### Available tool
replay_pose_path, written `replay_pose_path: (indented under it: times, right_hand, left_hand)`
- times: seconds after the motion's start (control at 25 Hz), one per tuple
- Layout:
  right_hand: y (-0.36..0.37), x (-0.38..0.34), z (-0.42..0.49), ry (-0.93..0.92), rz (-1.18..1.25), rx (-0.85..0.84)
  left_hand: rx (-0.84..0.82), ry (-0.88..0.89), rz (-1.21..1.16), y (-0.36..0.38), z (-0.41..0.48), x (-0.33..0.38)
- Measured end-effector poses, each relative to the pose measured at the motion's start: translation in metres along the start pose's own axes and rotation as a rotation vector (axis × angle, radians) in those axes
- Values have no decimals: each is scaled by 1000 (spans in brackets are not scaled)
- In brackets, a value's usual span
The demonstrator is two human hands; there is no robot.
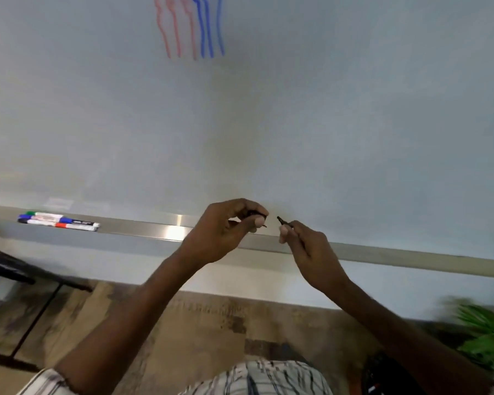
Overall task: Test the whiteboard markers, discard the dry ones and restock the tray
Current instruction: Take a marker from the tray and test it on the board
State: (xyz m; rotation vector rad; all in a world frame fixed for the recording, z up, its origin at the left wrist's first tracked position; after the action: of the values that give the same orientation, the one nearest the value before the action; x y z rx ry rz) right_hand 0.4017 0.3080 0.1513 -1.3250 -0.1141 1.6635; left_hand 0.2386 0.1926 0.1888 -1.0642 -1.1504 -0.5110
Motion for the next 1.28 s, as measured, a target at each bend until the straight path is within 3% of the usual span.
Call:
replay_pose_path:
  times: [0.12, 0.32, 0.48, 0.68, 0.92, 1.08, 1.2, 1.28]
  right_hand:
    - [9, -42, 20, 5, 288, -24]
    - [18, -71, 60, 276, 786, -7]
    - [17, -83, 107, 202, 885, -8]
    - [8, -100, 164, 77, 1053, 92]
    - [-22, -128, 209, -267, 790, 370]
    - [-35, -141, 219, -495, 403, 477]
    - [-36, -148, 230, -513, 387, 600]
    - [-39, -160, 236, -567, 138, 765]
  left_hand:
    - [89, -40, -249, -25, -8, 1]
    - [196, -156, -664, -45, -1, 2]
    - [304, -149, -606, -74, 18, 22]
    - [353, 76, -529, -104, 57, 65]
    - [640, 380, -251, -167, 74, 114]
    - [785, 699, 200, -226, 94, 152]
    - [822, 843, 474, -262, 121, 166]
    - [871, 892, 589, -279, 137, 170]
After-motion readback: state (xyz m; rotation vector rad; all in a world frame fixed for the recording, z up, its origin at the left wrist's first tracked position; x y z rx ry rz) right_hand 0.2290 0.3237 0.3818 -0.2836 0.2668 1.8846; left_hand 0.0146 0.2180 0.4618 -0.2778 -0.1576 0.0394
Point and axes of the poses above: each hand's wrist, its own z-axis towards the middle knuckle, its own y-axis out of the palm, x = y × z, the point moved 4 cm from there along z, towards the middle knuckle, and after that the axes turned 12 degrees about -y, right-handed, at the moved point
